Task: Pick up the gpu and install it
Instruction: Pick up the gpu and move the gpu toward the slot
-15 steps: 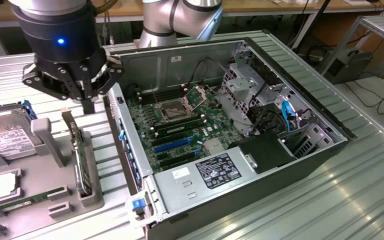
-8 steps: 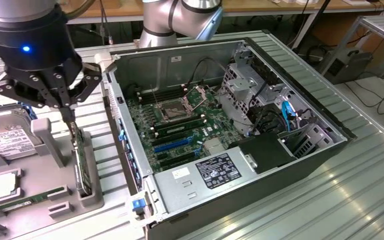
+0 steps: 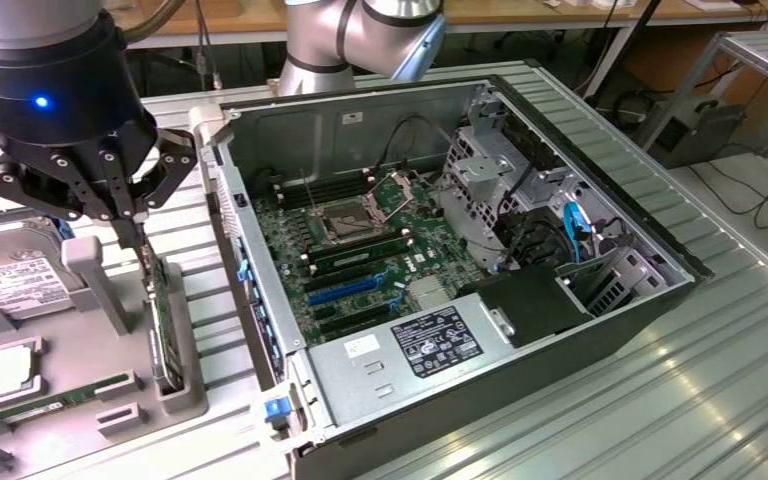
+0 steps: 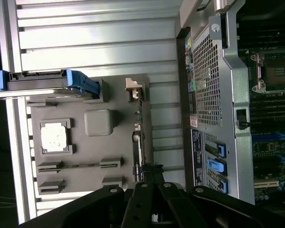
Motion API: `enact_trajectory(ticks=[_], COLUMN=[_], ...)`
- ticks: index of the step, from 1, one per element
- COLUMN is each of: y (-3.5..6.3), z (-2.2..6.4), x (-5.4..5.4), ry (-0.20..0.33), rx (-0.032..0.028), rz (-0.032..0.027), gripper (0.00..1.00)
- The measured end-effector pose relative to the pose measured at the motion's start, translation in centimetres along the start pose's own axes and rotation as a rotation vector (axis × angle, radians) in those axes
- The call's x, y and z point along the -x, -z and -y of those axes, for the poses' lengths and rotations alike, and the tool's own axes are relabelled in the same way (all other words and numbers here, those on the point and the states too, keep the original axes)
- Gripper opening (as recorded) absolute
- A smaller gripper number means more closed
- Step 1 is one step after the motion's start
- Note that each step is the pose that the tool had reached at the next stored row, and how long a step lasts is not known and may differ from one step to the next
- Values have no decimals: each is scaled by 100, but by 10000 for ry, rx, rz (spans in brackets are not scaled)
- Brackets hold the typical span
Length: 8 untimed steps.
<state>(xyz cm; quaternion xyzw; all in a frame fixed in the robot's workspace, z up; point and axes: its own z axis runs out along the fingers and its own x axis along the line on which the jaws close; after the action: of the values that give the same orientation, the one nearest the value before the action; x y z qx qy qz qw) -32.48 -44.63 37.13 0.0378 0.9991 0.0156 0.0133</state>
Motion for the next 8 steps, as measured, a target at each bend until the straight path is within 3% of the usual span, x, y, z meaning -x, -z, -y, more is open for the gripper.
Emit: enact_trajectory(ticks=[8], y=[0], z=[0], x=[0], ry=[0], rx=[0], rz=[0], gripper=[11])
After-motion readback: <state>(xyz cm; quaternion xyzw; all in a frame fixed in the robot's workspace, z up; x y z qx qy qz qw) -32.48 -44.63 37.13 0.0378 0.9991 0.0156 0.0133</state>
